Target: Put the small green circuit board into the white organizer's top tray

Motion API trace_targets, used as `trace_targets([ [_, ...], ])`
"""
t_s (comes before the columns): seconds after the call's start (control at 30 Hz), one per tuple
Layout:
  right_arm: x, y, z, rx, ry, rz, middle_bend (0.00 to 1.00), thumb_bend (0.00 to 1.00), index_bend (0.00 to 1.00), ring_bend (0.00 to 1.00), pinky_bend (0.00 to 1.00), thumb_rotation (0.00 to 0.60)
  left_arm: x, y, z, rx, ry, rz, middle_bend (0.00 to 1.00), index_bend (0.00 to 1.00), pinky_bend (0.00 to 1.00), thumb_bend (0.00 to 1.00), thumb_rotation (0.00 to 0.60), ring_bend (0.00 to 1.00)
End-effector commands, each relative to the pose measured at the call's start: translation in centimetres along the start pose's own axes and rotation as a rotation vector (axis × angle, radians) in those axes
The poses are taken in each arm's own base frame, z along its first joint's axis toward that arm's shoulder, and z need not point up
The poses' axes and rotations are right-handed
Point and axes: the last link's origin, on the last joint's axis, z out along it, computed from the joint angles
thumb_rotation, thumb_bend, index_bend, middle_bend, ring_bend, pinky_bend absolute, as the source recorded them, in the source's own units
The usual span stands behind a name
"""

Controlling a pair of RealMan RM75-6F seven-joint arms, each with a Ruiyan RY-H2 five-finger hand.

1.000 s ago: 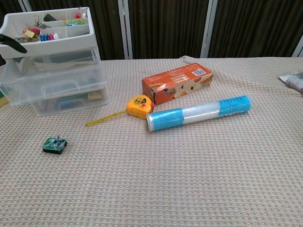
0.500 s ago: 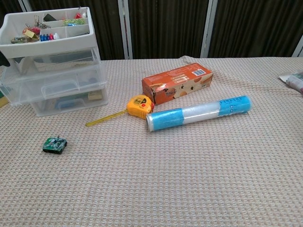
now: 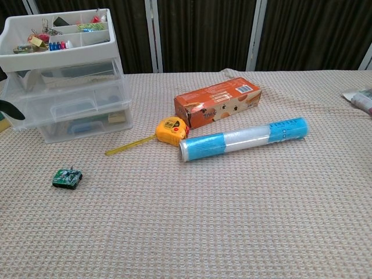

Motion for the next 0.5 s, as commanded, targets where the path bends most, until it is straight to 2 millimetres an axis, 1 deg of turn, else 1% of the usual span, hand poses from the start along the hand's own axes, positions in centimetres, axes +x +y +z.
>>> trace_targets([
  [0.03, 0.0, 0.0, 0.0, 0.000, 0.001, 0.001, 0.00, 0.00, 0.03, 0.00, 0.00, 0.600, -0.8, 0.3, 0.5, -0.005, -0.023, 0.016, 0.68, 0.16, 0.54, 0.00, 0.600, 0.68],
  [0.1, 0.0, 0.0, 0.0, 0.000, 0.000, 0.001, 0.00, 0.00, 0.03, 0.00, 0.00, 0.600, -1.2, 0.5, 1.0, -0.008, -0.037, 0.027, 0.79, 0.18, 0.58, 0.00, 0.600, 0.77],
  [0.23, 0.0, 0.0, 0.0, 0.001, 0.000, 0.002, 0.00, 0.00, 0.03, 0.00, 0.00, 0.600, -2.4, 1.0, 2.5, -0.005, -0.073, 0.042, 0.92, 0.22, 0.67, 0.00, 0.600, 0.87],
  [0.33, 0.0, 0.0, 0.0, 0.001, 0.000, 0.001, 0.00, 0.00, 0.03, 0.00, 0.00, 0.600, -3.3, 1.1, 3.7, 0.003, -0.097, 0.079, 0.97, 0.28, 0.71, 0.01, 0.600, 0.91],
  [0.5, 0.0, 0.1, 0.0, 0.000, -0.001, 0.003, 0.00, 0.00, 0.03, 0.00, 0.00, 0.600, -4.3, 1.3, 5.2, 0.012, -0.142, 0.132, 0.99, 0.33, 0.73, 0.05, 0.600, 0.93],
])
